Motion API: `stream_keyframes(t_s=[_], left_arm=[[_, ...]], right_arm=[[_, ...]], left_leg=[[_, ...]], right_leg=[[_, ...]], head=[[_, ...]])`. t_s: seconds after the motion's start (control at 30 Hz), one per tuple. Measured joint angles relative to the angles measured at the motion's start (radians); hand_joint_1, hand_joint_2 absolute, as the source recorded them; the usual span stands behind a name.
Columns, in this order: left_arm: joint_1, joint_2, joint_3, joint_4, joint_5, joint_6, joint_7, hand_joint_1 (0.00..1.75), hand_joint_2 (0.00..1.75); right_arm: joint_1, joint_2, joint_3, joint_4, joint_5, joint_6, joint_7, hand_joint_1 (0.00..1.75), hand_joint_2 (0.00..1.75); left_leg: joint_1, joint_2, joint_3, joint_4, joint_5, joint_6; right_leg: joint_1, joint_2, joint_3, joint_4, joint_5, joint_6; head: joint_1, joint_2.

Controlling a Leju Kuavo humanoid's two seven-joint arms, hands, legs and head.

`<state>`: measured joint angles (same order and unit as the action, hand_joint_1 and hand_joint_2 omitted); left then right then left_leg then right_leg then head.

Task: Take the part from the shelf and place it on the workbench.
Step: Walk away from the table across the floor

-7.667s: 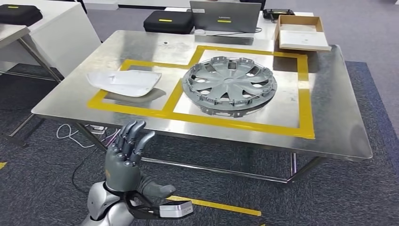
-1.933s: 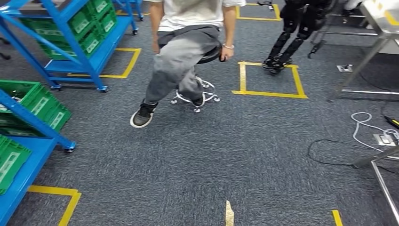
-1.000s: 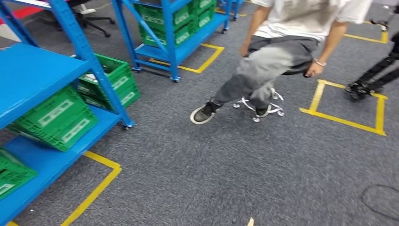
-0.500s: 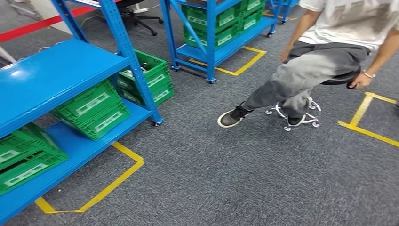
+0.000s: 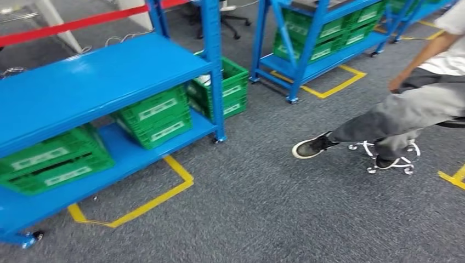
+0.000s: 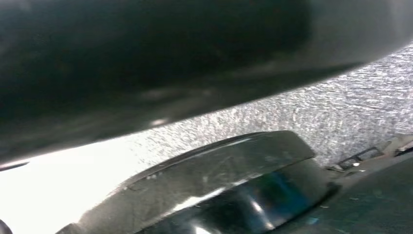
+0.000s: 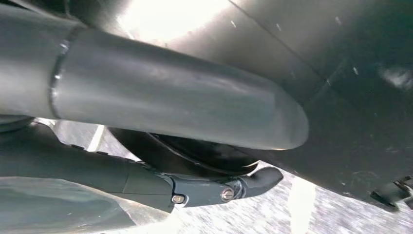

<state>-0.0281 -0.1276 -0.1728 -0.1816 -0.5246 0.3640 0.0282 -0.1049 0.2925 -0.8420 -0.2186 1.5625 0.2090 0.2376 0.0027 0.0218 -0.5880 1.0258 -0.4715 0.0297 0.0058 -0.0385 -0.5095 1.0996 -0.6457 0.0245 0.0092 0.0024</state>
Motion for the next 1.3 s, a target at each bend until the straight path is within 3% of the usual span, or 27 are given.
stream_keyframes(t_s=[0.07, 0.1, 0.13, 0.2, 0.23, 0.3, 0.37, 0.4, 0.47, 0.53, 0.6, 0.63, 0.7, 0.77, 0.83, 0.9, 0.93, 1.0, 1.03, 1.1, 1.13, 1.17, 1.23, 1.3], left_arm=[[-0.003, -0.001, 0.000, 0.000, 0.000, 0.000, 0.000, 0.00, 0.00], [-0.003, -0.001, 0.000, 0.000, 0.001, 0.000, 0.000, 0.00, 0.00], [-0.003, -0.001, 0.000, 0.000, 0.001, 0.000, 0.000, 0.00, 0.00], [-0.002, -0.001, 0.000, 0.000, 0.001, -0.001, 0.000, 0.00, 0.00], [-0.003, -0.001, 0.000, 0.000, 0.001, -0.001, 0.000, 0.00, 0.00], [-0.004, -0.001, 0.000, 0.000, 0.001, 0.000, 0.000, 0.00, 0.00], [-0.001, 0.000, 0.000, 0.001, 0.000, 0.001, 0.000, 0.00, 0.00], [0.002, 0.001, 0.001, 0.001, 0.000, 0.001, 0.000, 0.00, 0.00], [0.003, 0.001, 0.001, 0.002, 0.000, 0.002, 0.000, 0.00, 0.00], [-0.001, 0.000, 0.002, 0.003, -0.001, 0.002, 0.000, 0.00, 0.00], [-0.002, 0.001, 0.002, 0.003, -0.002, 0.002, 0.000, 0.00, 0.00], [-0.001, 0.001, 0.002, 0.003, -0.003, 0.002, 0.000, 0.00, 0.00], [0.002, 0.001, 0.002, 0.003, -0.003, 0.002, 0.000, 0.00, 0.00], [0.001, 0.002, 0.003, 0.003, -0.003, 0.002, 0.000, 0.00, 0.00], [-0.004, 0.002, 0.003, 0.003, -0.003, 0.003, 0.000, 0.00, 0.00], [-0.003, 0.003, 0.004, 0.003, -0.003, 0.003, 0.000, 0.00, 0.00], [0.000, 0.003, 0.004, 0.003, -0.002, 0.003, 0.000, 0.00, 0.00], [0.002, 0.002, 0.004, 0.003, -0.002, 0.004, 0.000, 0.00, 0.00], [0.001, 0.001, 0.004, 0.003, -0.002, 0.004, 0.000, 0.00, 0.00], [-0.003, -0.001, 0.005, 0.003, -0.003, 0.004, 0.000, 0.00, 0.00], [-0.004, -0.001, 0.005, 0.003, -0.003, 0.004, 0.000, 0.00, 0.00], [-0.003, -0.001, 0.005, 0.003, -0.003, 0.004, 0.000, 0.00, 0.00], [-0.002, -0.002, 0.005, 0.003, -0.003, 0.004, 0.000, 0.00, 0.00], [-0.004, -0.002, 0.005, 0.003, -0.002, 0.004, 0.000, 0.00, 0.00]], right_arm=[[-0.008, -0.001, 0.000, 0.000, -0.001, 0.000, -0.004, 0.00, 0.00], [-0.011, -0.001, 0.000, 0.000, -0.001, 0.000, -0.006, 0.00, 0.00], [-0.014, -0.001, 0.000, 0.000, -0.001, 0.000, -0.006, 0.00, 0.00], [-0.013, -0.001, 0.000, 0.000, -0.001, 0.000, -0.005, 0.00, 0.00], [-0.011, -0.001, 0.000, 0.001, -0.001, 0.000, -0.006, 0.00, 0.00], [-0.010, -0.001, 0.000, 0.002, -0.003, 0.001, -0.008, 0.00, 0.00], [-0.011, -0.001, 0.000, 0.003, -0.005, 0.002, -0.010, 0.00, 0.00], [-0.011, 0.000, 0.000, 0.003, -0.006, 0.002, -0.011, 0.00, 0.00], [-0.011, 0.003, 0.000, 0.003, -0.007, 0.003, -0.009, 0.00, 0.00], [-0.008, 0.004, 0.000, 0.002, -0.008, 0.003, -0.007, 0.00, 0.00], [-0.006, 0.004, 0.000, 0.002, -0.008, 0.003, -0.006, 0.00, 0.00], [-0.006, 0.004, 0.000, 0.002, -0.008, 0.003, -0.005, 0.00, 0.00], [-0.004, 0.004, 0.000, 0.002, -0.008, 0.003, -0.005, 0.00, 0.00], [0.000, 0.004, 0.000, 0.002, -0.009, 0.004, -0.007, 0.00, 0.00], [0.003, 0.004, 0.000, 0.002, -0.010, 0.004, -0.008, 0.00, 0.00], [0.004, 0.003, 0.000, 0.001, -0.010, 0.004, -0.008, 0.00, 0.00], [0.004, 0.003, -0.001, 0.001, -0.010, 0.005, -0.009, 0.00, 0.00], [0.002, 0.001, -0.001, 0.000, -0.011, 0.005, -0.013, 0.00, 0.00], [0.000, 0.000, -0.001, 0.000, -0.012, 0.005, -0.016, 0.00, 0.00], [-0.006, 0.000, 0.000, 0.000, -0.012, 0.005, -0.020, 0.00, 0.00], [-0.009, -0.001, 0.000, 0.000, -0.012, 0.005, -0.021, 0.00, 0.00], [-0.011, -0.001, 0.000, 0.000, -0.013, 0.005, -0.021, 0.00, 0.00], [-0.010, -0.001, 0.000, 0.000, -0.013, 0.005, -0.020, 0.00, 0.00], [-0.009, -0.001, 0.000, 0.001, -0.013, 0.005, -0.021, 0.00, 0.00]], left_leg=[[0.001, -0.026, 0.000, 0.000, 0.000, 0.004], [0.002, -0.040, 0.001, 0.000, -0.001, 0.004], [0.002, -0.056, 0.002, 0.001, -0.001, 0.004], [0.005, -0.089, 0.004, 0.003, -0.002, -0.001], [0.005, -0.103, 0.003, 0.006, -0.003, -0.006], [0.006, -0.129, -0.008, 0.013, -0.001, -0.019], [0.007, -0.151, -0.017, 0.012, 0.007, -0.033], [0.007, -0.147, -0.019, 0.012, 0.007, -0.038], [0.002, -0.102, -0.035, 0.046, -0.013, -0.048], [0.001, -0.046, -0.082, 0.151, -0.068, -0.054], [0.002, -0.031, -0.133, 0.264, -0.109, -0.054], [0.002, -0.029, -0.140, 0.282, -0.106, -0.051], [-0.002, -0.018, -0.101, 0.207, -0.048, -0.038], [-0.015, 0.026, -0.039, 0.087, -0.003, -0.017], [-0.027, 0.055, -0.013, 0.035, -0.005, -0.005], [-0.025, 0.038, -0.010, 0.020, -0.007, 0.000], [-0.021, 0.026, -0.007, 0.011, -0.004, 0.002], [-0.011, 0.005, 0.000, -0.004, 0.004, 0.008], [-0.009, -0.006, 0.000, -0.006, 0.005, 0.010], [-0.008, -0.032, 0.001, -0.006, 0.005, 0.012], [-0.007, -0.047, 0.002, -0.006, 0.005, 0.012], [-0.006, -0.062, 0.004, -0.005, 0.004, 0.011], [-0.003, -0.094, 0.007, -0.002, 0.001, 0.004], [-0.003, -0.123, 0.000, 0.008, 0.000, -0.008]], right_leg=[[-0.001, 0.029, -0.068, 0.134, -0.048, 0.005], [-0.002, 0.032, -0.092, 0.174, -0.050, 0.006], [-0.003, 0.034, -0.100, 0.177, -0.032, 0.008], [-0.010, 0.053, -0.069, 0.077, 0.049, 0.010], [-0.014, 0.078, -0.049, 0.018, 0.080, 0.013], [-0.020, 0.119, -0.020, -0.060, 0.098, 0.011], [-0.020, 0.116, -0.009, -0.076, 0.090, 0.000], [-0.021, 0.106, -0.005, -0.076, 0.093, -0.006], [-0.022, 0.079, 0.000, -0.079, 0.095, -0.016], [-0.019, 0.046, 0.004, -0.080, 0.092, -0.025], [-0.014, 0.013, 0.007, -0.080, 0.087, -0.032], [-0.011, -0.001, 0.009, -0.080, 0.085, -0.034], [-0.004, -0.026, 0.018, -0.080, 0.078, -0.037], [0.003, -0.048, 0.022, -0.081, 0.069, -0.035], [0.009, -0.071, 0.021, -0.083, 0.062, -0.029], [0.013, -0.094, 0.030, -0.090, 0.057, -0.023], [0.014, -0.085, 0.034, -0.088, 0.051, -0.019], [0.012, -0.033, 0.015, -0.034, 0.011, -0.009], [0.009, 0.001, -0.012, 0.023, -0.018, -0.004], [0.005, 0.030, -0.074, 0.142, -0.059, 0.002], [0.004, 0.034, -0.092, 0.168, -0.054, 0.005], [0.002, 0.037, -0.094, 0.156, -0.029, 0.007], [-0.007, 0.061, -0.059, 0.048, 0.053, 0.013], [-0.016, 0.110, -0.025, -0.049, 0.096, 0.014]], head=[[0.003, 0.000], [0.003, 0.000], [0.003, 0.000], [0.004, 0.000], [0.004, 0.000], [0.005, 0.000], [0.004, 0.000], [0.003, 0.000], [-0.004, 0.000], [-0.012, 0.000], [-0.013, 0.000], [-0.013, 0.000], [-0.013, 0.000], [-0.013, 0.000], [-0.012, 0.000], [-0.011, 0.000], [-0.008, 0.000], [-0.003, 0.000], [0.000, 0.000], [0.001, 0.000], [0.001, 0.000], [0.001, 0.000], [0.001, 0.000], [0.002, 0.000]])
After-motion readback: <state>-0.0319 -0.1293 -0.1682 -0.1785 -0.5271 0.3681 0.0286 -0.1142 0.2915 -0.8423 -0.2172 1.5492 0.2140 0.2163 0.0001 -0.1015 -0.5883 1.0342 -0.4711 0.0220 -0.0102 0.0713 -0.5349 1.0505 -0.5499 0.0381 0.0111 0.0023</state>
